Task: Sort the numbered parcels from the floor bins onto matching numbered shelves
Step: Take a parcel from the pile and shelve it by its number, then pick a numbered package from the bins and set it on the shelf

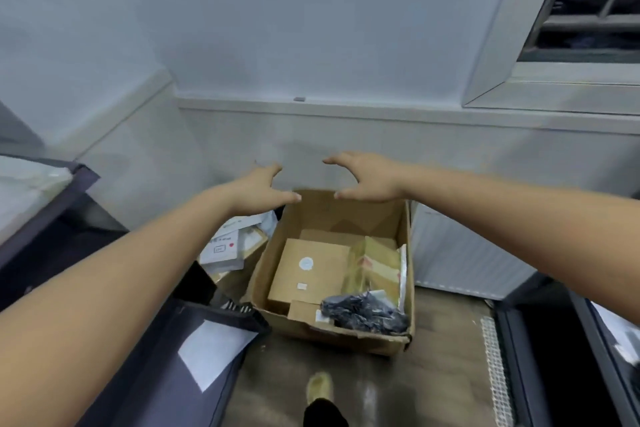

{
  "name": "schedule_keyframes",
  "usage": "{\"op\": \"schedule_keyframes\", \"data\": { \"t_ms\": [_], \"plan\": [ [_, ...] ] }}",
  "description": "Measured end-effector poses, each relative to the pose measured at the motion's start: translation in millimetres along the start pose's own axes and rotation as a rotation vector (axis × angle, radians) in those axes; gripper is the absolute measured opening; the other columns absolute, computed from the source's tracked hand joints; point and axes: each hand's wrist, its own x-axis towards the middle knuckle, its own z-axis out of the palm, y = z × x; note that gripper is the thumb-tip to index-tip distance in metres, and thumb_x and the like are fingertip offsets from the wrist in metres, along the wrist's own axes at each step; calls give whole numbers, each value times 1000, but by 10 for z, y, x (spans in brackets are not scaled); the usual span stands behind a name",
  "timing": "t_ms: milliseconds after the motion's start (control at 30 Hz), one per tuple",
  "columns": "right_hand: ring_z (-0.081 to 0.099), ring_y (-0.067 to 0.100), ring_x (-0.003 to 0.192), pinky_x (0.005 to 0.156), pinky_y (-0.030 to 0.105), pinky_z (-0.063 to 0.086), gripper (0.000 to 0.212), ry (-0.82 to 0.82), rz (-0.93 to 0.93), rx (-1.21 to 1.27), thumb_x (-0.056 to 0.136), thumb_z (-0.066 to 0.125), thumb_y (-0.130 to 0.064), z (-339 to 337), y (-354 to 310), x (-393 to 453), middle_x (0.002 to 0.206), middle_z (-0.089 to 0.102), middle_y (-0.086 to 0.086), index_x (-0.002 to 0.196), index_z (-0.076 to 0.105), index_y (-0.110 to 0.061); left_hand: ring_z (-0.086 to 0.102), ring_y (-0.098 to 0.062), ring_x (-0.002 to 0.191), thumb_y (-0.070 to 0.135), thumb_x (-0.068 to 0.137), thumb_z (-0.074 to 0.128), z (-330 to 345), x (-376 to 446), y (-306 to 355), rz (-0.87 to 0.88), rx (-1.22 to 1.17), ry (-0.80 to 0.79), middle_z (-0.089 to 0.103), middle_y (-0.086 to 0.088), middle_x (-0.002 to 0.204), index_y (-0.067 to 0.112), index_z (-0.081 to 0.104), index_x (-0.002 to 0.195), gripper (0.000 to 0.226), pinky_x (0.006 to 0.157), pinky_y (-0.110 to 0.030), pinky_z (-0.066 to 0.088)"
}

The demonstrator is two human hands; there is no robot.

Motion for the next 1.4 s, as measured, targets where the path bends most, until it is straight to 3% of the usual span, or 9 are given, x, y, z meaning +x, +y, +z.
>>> {"op": "schedule_keyframes", "data": {
  "t_ms": [233,467,600,1067,1167,1233,1267,1333,1400],
  "plan": [
    [37,25,138,112,37,33,72,-92,198,124,94,59,-35,477,595,568,155,32,7,154,21,-20,31,-23,142,51,89,62,352,1053,-255,51,-15,-113,29,-6,157,16,24,152,82,113,-35,28],
    [34,24,140,113,38,33,72,-152,366,258,93,59,-35,1147,1178,864,158,26,4,153,22,-23,31,-26,142,65,79,58,982,1829,-463,30,17,-355,25,-6,158,23,18,154,94,113,-42,32],
    [33,26,141,113,35,32,72,-228,440,320,94,58,-33,1601,1568,958,158,25,7,154,20,-21,29,-25,143,59,87,56,1445,2164,-522,23,3,-481,23,-6,159,20,17,154,87,114,-39,30],
    [35,32,138,110,37,35,73,-412,716,473,98,52,-38,3159,2567,1266,154,29,17,153,16,-6,30,-28,142,64,80,63,3114,3034,-772,-308,-345,-643,24,-7,159,16,18,154,99,109,-38,33],
    [39,31,136,107,37,38,73,-409,751,511,97,49,-45,3333,2643,1329,153,30,15,153,17,-9,45,-18,129,46,87,65,3292,3098,-698,-311,-445,-658,45,5,139,21,34,146,71,91,-19,35],
    [37,31,137,107,37,38,74,-413,791,538,98,46,-49,3437,2676,1369,155,27,14,154,14,-12,56,-1,103,32,90,66,3345,3138,-599,-304,-548,-697,52,20,110,33,45,122,38,75,-1,39],
    [35,32,139,108,37,36,74,-413,812,560,98,44,-51,3488,2689,1383,157,23,12,155,12,-15,57,1,101,34,88,70,3439,3189,-621,-275,-596,-705,56,19,108,31,48,117,37,74,-1,42],
    [31,31,141,109,39,34,75,-399,850,605,98,40,-54,3582,2708,1399,161,15,8,156,8,-20,58,-6,115,53,72,79,3643,3275,-653,-234,-645,-719,61,13,121,30,48,131,70,94,-20,47],
    [32,31,141,108,39,35,75,-372,881,618,97,39,-57,3661,2728,1397,162,9,6,156,5,-24,60,-9,114,53,67,82,3841,3337,-687,-236,-684,-688,64,10,121,31,52,128,71,101,-35,47]
  ]
}}
